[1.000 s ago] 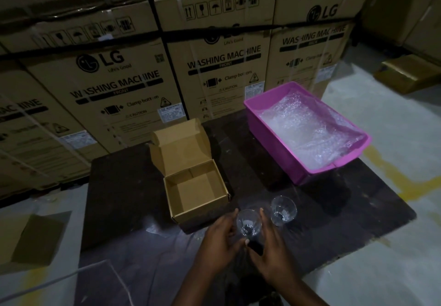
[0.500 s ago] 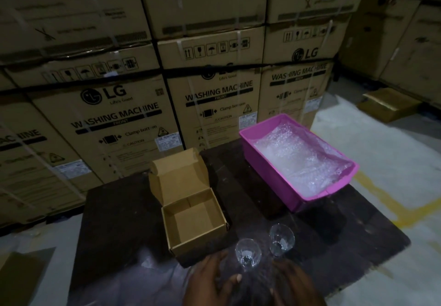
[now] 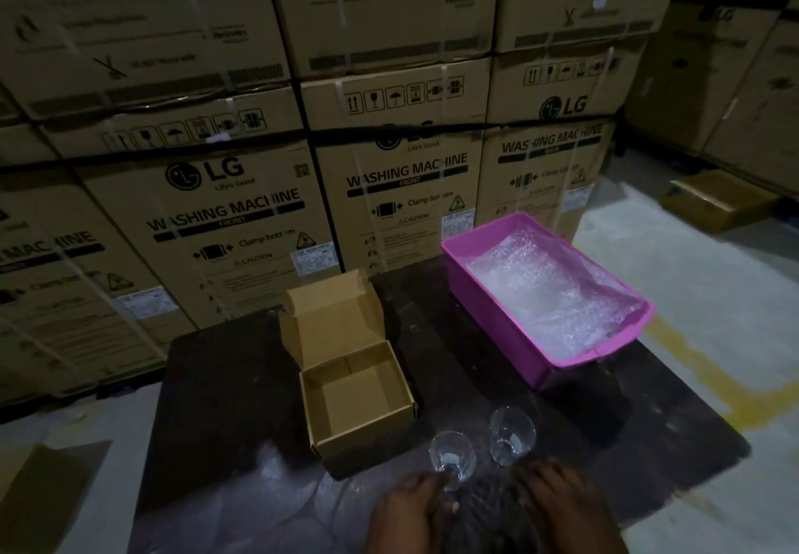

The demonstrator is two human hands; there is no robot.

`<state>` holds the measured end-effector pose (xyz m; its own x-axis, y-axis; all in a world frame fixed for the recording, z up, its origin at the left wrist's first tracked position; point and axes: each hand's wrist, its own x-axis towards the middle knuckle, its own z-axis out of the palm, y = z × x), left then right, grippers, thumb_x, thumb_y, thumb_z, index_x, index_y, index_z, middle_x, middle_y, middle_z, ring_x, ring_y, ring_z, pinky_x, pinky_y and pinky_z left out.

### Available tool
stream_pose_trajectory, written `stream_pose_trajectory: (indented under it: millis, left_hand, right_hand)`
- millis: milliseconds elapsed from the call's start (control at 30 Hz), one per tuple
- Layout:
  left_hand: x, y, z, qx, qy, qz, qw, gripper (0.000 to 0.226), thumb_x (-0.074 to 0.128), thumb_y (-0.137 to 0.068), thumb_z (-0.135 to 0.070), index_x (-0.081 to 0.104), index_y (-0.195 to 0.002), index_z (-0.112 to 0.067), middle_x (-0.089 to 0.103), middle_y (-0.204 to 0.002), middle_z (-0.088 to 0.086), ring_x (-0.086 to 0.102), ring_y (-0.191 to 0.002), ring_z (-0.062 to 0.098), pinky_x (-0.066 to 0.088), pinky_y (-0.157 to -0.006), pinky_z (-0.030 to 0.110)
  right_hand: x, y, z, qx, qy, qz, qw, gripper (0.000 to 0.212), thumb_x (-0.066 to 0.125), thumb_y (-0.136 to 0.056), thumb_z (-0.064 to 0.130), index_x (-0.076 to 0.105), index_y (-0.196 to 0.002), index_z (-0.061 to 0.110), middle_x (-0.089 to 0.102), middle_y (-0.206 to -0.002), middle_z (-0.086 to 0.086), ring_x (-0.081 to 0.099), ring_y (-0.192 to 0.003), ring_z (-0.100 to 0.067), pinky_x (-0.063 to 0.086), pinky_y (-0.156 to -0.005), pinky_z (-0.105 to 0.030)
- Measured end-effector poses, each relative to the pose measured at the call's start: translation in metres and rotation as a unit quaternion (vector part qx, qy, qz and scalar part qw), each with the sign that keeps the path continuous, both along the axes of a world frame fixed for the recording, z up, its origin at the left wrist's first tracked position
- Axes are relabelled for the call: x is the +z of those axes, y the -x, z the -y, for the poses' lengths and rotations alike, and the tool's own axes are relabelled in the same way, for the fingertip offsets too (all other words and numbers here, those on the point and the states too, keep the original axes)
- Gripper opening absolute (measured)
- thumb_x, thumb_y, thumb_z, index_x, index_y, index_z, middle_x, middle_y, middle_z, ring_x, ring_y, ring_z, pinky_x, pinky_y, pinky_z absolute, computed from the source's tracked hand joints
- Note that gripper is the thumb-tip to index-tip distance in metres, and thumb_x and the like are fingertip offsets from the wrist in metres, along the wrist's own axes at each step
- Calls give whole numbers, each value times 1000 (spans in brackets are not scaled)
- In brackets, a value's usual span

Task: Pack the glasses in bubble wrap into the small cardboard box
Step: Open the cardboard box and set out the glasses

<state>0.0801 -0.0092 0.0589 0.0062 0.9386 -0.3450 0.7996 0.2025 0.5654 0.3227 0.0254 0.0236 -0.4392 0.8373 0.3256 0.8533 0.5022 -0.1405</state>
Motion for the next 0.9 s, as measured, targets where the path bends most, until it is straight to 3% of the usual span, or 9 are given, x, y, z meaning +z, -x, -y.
stream_pose_trajectory:
  millis: [67, 133, 233, 333, 433, 533, 633, 767, 900]
  left_hand:
    - [-2, -7, 6, 11, -65, 26, 997, 88, 19, -73, -87, 33, -145, -40, 34, -153, -11, 38, -135, 7, 29, -105, 15]
    - [7, -10, 6, 26, -102, 35, 994, 63, 39, -87, -65, 32, -145, -42, 20, -159, -14, 35, -138, 4, 33, -104, 18]
    - [-4, -17, 6, 42, -128, 34, 990, 75, 61, -83, -56, 25, -146, -41, 4, -158, -21, 30, -138, -2, 32, -98, 11]
    - [-14, -25, 4, 69, -161, 98, 980, 95, 75, -68, -52, 23, -146, -37, 21, -156, -14, 26, -140, 0, 16, -101, -2]
    - [-19, -35, -2, 108, -175, 117, 972, 102, 81, -62, -45, 23, -146, -38, 33, -148, -19, 34, -134, -3, 21, -101, -1]
    - [-19, -43, -5, 136, -191, 129, 964, 98, 81, -67, -41, 24, -147, -37, 38, -145, -18, 39, -131, -4, 26, -100, 0]
    - [-21, -46, -8, 166, -190, 134, 958, 91, 79, -69, -43, 32, -145, -30, 49, -138, -10, 47, -124, 1, 28, -98, 0]
    - [-22, -52, -9, 170, -190, 112, 960, 84, 74, -71, -48, 40, -143, -24, 47, -135, -12, 46, -121, 0, 26, -96, -2]
    - [-21, -58, -10, 160, -183, 97, 965, 77, 77, -76, -40, 41, -143, -24, 42, -138, -12, 40, -122, -3, 24, -97, 0]
  right_hand:
    - [-2, 0, -2, -16, -39, -12, 999, 47, 7, -100, 46, 50, -102, 28, 73, -83, 8, 47, -89, -13, 52, -55, -23]
    - [2, 1, -2, -5, -18, -31, 999, 34, 24, -95, 53, 48, -104, 29, 67, -96, 6, 46, -93, -15, 55, -57, -28]
    - [8, -4, -2, -14, 53, -88, 995, 47, 52, -68, 48, 50, -112, 31, 50, -117, 0, 51, -103, -22, 58, -70, -39]
    - [6, -5, 3, -44, 126, -206, 969, 70, 65, -65, 51, 41, -130, 40, 41, -135, -1, 52, -111, -15, 51, -86, -33]
    - [7, -1, -3, -52, 168, -284, 943, 87, 73, -61, 48, 27, -135, 49, 33, -138, 10, 37, -123, 6, 35, -99, -13]
    - [2, 8, -11, -41, 191, -341, 919, 107, 86, -56, 27, 23, -138, 55, 37, -140, 15, 35, -126, 14, 29, -100, -2]
    - [-8, 12, -18, -71, 209, -396, 891, 110, 89, -59, 8, 28, -134, 61, 47, -139, 4, 54, -116, 4, 46, -91, -12]
    - [-20, 11, -26, -88, 240, -380, 889, 100, 83, -65, 39, 24, -146, 41, 41, -148, 4, 46, -131, -11, 42, -107, -37]
    - [-19, 15, -34, -114, 245, -390, 880, 81, 85, -67, 29, 44, -138, 27, 55, -129, 4, 57, -118, -13, 44, -97, -22]
